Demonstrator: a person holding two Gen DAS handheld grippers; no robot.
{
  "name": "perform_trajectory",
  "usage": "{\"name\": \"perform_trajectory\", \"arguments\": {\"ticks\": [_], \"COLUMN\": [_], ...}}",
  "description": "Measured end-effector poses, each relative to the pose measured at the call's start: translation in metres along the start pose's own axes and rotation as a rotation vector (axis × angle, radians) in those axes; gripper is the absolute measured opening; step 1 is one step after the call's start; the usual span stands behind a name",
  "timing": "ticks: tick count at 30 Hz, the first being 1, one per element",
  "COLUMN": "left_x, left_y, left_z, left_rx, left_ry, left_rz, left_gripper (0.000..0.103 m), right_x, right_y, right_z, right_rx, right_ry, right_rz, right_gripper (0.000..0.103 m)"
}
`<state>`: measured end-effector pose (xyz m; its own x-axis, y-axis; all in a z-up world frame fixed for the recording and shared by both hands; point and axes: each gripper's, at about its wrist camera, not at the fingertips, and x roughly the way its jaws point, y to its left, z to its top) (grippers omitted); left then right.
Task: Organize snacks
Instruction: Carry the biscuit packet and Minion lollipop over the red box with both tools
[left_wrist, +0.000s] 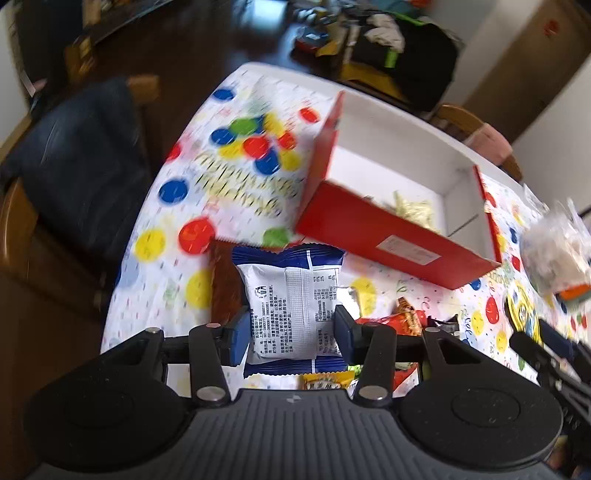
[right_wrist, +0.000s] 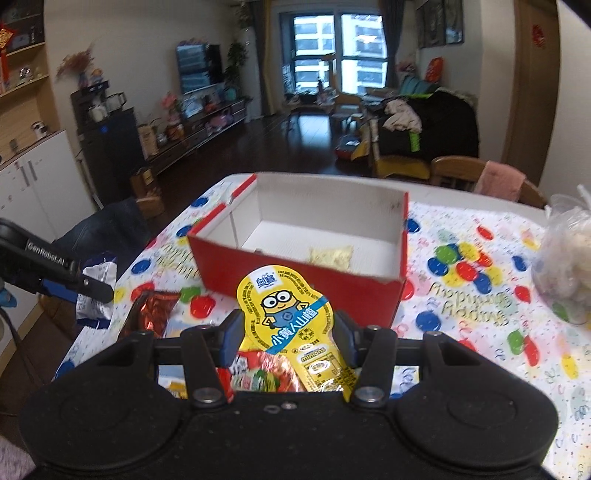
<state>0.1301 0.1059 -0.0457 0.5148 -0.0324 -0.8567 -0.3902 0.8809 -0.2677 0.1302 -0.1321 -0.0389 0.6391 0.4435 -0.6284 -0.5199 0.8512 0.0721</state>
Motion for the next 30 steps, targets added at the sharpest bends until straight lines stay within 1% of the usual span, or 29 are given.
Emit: {"name": "perform_trajectory", "arguments": {"ticks": [6, 11, 15, 18, 22, 26, 30], "left_x": [-0.013, -0.013, -0.008, -0.001, 0.012, 0.030, 0.049], "left_y": [-0.021, -0.036, -0.052, -0.065, -0.084, -0.101, -0.112], "left_z": [0.016, 0.034, 0.049, 0.062, 0.080, 0.099, 0.116], "left_rx": [0.124, 0.173, 0.211, 0.227, 0.261, 0.284, 0.278], "left_ry": [-0.057, -0.079, -0.097, -0.091, -0.095, -0.074, -0.043], "left_rz": [-0.017, -0.023, -0.008, -0.008, 0.014, 0.028, 0.036], "left_gripper": [0.046, 0.046, 0.046, 0.046, 0.046, 0.046, 0.046], "right_x": [-0.001, 0.008, 0.023, 0.036, 0.057, 0.084, 0.113], "right_y": [0.002, -0.003, -0.013, -0.023, -0.036, -0.052, -0.065], "right_z": [0.020, 0.041, 0.058, 0.071, 0.087, 0.099, 0.110], "right_rx": [0.018, 0.028, 0.034, 0.048, 0.068, 0.085, 0.096], "right_ry": [-0.039, -0.060, -0.061, -0.054, -0.042, -0.012, 0.027], "right_rz": [-0.031, -0.048, -0.047, -0.036, -0.024, -0.015, -0.006], "right_gripper": [0.050, 0.050, 0.050, 0.050, 0.050, 0.050, 0.050]}}
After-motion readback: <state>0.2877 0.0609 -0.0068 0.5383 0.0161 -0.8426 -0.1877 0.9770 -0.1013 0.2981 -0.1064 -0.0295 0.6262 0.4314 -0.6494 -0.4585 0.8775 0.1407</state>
